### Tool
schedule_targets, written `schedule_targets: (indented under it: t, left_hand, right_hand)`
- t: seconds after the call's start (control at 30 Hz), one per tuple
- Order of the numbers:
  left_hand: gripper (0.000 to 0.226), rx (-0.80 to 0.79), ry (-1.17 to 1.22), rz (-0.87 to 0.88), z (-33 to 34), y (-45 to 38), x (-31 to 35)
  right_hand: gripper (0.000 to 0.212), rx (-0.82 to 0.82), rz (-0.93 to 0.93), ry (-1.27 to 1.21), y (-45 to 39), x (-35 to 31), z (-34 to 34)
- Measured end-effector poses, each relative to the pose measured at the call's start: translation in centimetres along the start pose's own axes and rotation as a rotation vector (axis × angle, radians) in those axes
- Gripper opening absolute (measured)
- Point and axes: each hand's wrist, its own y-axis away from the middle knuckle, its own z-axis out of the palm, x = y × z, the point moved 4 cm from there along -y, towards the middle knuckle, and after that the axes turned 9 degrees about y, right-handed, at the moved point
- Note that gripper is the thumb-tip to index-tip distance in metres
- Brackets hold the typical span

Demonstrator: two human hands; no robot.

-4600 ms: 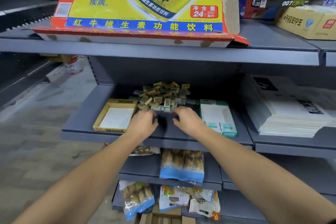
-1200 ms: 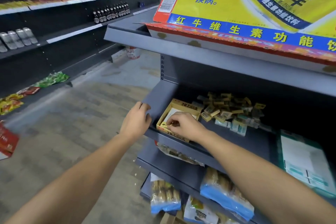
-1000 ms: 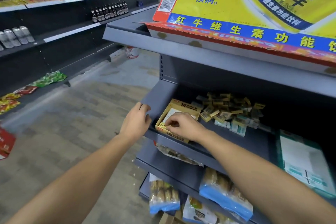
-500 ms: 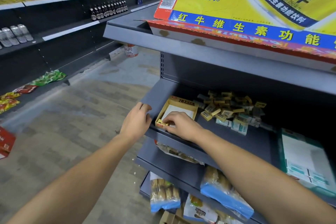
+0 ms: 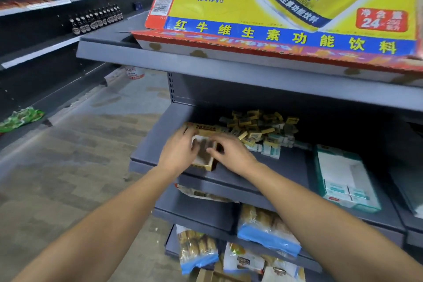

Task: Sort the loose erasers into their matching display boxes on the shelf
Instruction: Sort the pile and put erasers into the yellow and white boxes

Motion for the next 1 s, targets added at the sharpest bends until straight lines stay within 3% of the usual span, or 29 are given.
schedule_targets:
  t: [0.23, 0.4, 0.7, 1.0]
  left_hand:
    - [0.030, -0.156, 0.037, 0.189, 7.6, -2.1, 7.9]
    - [0.034, -0.223, 0.051, 0.264, 10.9, -2.2, 10.9]
    - [0.034, -0.264, 0.045, 0.272, 11.8, -3.0, 11.4]
    - [0.035, -0.261, 0.033, 0.297, 11.7, -2.7, 11.2]
  right_hand:
    - [0.026, 0.067, 0.230, 0.064, 6.4, 7.9, -4.4]
    - [0.033, 0.099, 0.316, 0.126, 9.2, 11.0, -6.1]
    - [0.033, -0.030, 0.385, 0.226, 8.8, 13.2, -4.2]
    - [0.028, 0.029, 0.454, 0.154, 9.0, 13.5, -3.9]
